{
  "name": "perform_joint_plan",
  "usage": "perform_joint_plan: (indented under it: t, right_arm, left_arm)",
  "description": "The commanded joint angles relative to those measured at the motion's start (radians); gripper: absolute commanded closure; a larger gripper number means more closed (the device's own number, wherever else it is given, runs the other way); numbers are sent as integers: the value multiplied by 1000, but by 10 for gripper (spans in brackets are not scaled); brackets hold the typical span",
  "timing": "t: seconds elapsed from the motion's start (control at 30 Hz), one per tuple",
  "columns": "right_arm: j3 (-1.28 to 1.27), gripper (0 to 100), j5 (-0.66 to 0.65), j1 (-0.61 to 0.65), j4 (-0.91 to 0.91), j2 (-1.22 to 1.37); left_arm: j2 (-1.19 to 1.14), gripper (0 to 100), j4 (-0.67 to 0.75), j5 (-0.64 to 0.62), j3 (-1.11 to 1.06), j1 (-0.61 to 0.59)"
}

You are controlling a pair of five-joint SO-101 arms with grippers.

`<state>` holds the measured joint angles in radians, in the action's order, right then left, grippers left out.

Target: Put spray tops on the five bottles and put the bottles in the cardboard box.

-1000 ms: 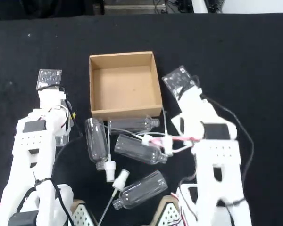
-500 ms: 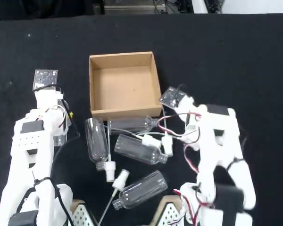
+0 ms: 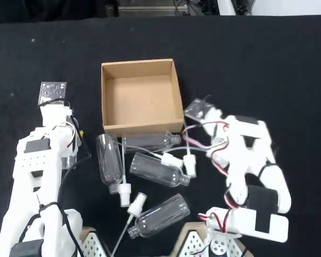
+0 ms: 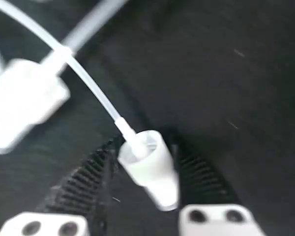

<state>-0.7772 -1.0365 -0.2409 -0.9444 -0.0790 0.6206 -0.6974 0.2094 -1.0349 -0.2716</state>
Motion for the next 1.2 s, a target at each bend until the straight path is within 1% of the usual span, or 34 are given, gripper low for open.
perform_joint_plan:
  t: [0.0, 0.27, 0.33, 0.4, 0.47, 0.6, 0.67, 0.7, 0.73, 0.8, 0.83, 0.9, 0.93, 0.97, 1.0, 1.07, 1.17]
  right_arm:
    - [108, 953, -6, -144, -12, -65]
    - [421, 977, -2, -450, -318, -114]
    - [456, 977, 46, -491, -347, -101]
    - [455, 976, 184, -497, -319, -59]
    - [446, 973, 351, -493, -267, 13]
    - [463, 958, 681, -448, -195, 163]
    - [481, 880, 787, -402, -201, 222]
    - [495, 821, 819, -373, -218, 242]
    - [507, 757, 824, -348, -242, 259]
    - [542, 656, 770, -302, -298, 269]
    - [564, 627, 735, -287, -336, 269]
    - [624, 619, 644, -275, -416, 269]
    - [657, 629, 571, -275, -450, 272]
    - [687, 642, 474, -278, -476, 277]
    - [708, 656, 350, -288, -496, 278]
    - [723, 678, 64, -322, -511, 278]
    - [710, 676, -384, -382, -512, 278]
  left_arm:
    - [40, 970, 18, -12, 15, -5]
    - [40, 970, 20, -12, 15, -5]
    - [40, 970, 20, -12, 15, -4]
    - [40, 970, 20, -12, 15, -4]
    - [40, 970, 20, -12, 15, -2]
    - [40, 970, 20, -12, 15, -4]
    - [40, 970, 18, -12, 13, -4]
    - [40, 970, 18, -12, 13, -2]
    - [40, 970, 18, -12, 13, -2]
    - [40, 970, 18, -12, 13, -4]
    - [40, 970, 18, -12, 13, -5]
    - [40, 970, 18, -12, 13, -7]
    - [40, 970, 18, -12, 13, -7]
    - [40, 970, 18, -12, 13, -8]
    - [40, 970, 18, -12, 13, -8]
    - [40, 970, 18, -12, 13, -8]
    - [40, 970, 18, -11, 13, -7]
